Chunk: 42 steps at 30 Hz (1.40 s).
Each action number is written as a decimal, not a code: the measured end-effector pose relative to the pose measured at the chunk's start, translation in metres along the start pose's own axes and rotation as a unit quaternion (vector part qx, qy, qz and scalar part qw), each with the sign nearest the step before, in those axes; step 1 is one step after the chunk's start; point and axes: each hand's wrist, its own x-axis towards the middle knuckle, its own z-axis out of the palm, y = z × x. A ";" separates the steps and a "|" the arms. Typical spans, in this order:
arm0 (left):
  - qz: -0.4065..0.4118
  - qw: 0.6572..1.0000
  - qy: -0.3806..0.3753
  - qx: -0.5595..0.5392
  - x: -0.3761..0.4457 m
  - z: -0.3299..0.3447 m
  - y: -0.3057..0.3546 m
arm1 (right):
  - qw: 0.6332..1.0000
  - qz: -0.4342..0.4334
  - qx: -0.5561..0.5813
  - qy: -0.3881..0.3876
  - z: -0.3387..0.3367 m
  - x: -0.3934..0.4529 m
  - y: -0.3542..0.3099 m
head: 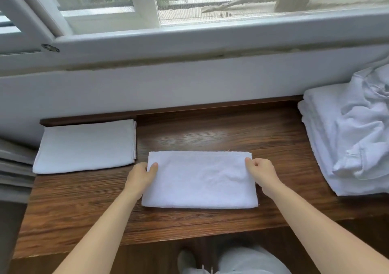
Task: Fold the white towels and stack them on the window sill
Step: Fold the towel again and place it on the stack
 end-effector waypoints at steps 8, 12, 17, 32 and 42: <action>-0.084 0.984 -0.153 -0.023 -0.015 -0.011 -0.018 | 0.990 0.107 -0.042 -0.076 -0.010 -0.024 0.013; -0.078 0.986 -0.146 -0.002 -0.024 -0.009 -0.038 | 0.988 0.120 -0.023 -0.091 -0.014 -0.031 0.031; -0.093 0.985 -0.130 -0.064 -0.036 -0.005 -0.046 | 0.991 0.112 0.000 -0.074 -0.011 -0.048 0.027; -0.046 0.985 -0.058 -0.159 -0.063 0.002 -0.062 | 0.997 0.008 -0.066 0.027 0.006 -0.072 0.063; 0.041 0.993 0.103 0.051 -0.078 0.020 -0.058 | 0.992 -0.008 -0.087 0.090 0.012 -0.076 0.075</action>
